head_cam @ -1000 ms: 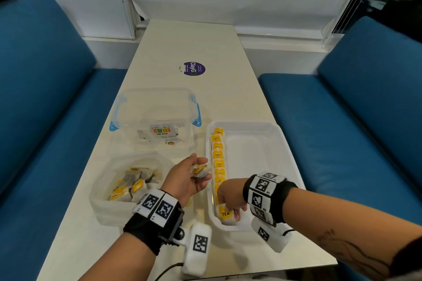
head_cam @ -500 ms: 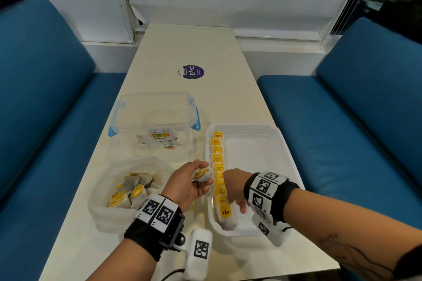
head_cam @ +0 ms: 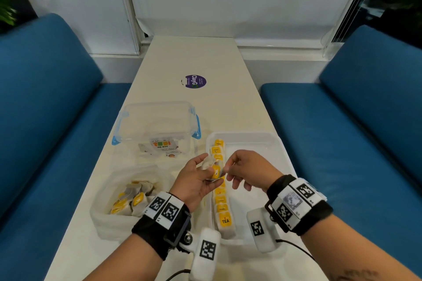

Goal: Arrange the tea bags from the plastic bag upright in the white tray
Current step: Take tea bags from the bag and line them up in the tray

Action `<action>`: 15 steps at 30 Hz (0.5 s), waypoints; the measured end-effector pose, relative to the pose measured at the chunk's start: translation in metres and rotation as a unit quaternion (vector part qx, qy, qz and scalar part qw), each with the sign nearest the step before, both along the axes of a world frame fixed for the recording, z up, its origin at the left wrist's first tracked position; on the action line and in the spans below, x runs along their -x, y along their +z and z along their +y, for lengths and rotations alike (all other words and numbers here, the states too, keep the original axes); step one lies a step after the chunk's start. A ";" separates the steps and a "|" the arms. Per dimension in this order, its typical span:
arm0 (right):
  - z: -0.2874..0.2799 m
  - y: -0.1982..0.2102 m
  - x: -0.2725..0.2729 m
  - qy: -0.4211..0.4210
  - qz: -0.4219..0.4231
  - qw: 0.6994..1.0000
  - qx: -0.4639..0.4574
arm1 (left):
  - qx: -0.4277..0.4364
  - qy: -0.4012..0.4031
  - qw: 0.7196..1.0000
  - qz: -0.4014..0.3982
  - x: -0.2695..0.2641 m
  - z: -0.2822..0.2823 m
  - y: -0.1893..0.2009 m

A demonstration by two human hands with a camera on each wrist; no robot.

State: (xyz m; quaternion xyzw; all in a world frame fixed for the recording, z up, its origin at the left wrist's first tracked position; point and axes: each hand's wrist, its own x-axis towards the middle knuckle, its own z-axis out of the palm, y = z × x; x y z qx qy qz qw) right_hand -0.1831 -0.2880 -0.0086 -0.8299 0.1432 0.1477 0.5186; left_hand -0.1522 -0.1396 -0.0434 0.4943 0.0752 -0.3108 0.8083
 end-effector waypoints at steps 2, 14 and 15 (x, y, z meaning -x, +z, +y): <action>0.002 -0.003 0.001 -0.005 -0.020 1.000 -0.015 | -0.005 -0.006 1.000 -0.006 0.000 -0.003 0.000; -0.001 -0.008 0.007 -0.030 -0.019 0.995 -0.095 | -0.045 0.001 0.999 -0.010 0.002 -0.011 0.001; -0.003 -0.007 0.008 -0.036 -0.016 0.992 -0.117 | -0.045 0.003 0.999 -0.007 0.002 -0.011 0.001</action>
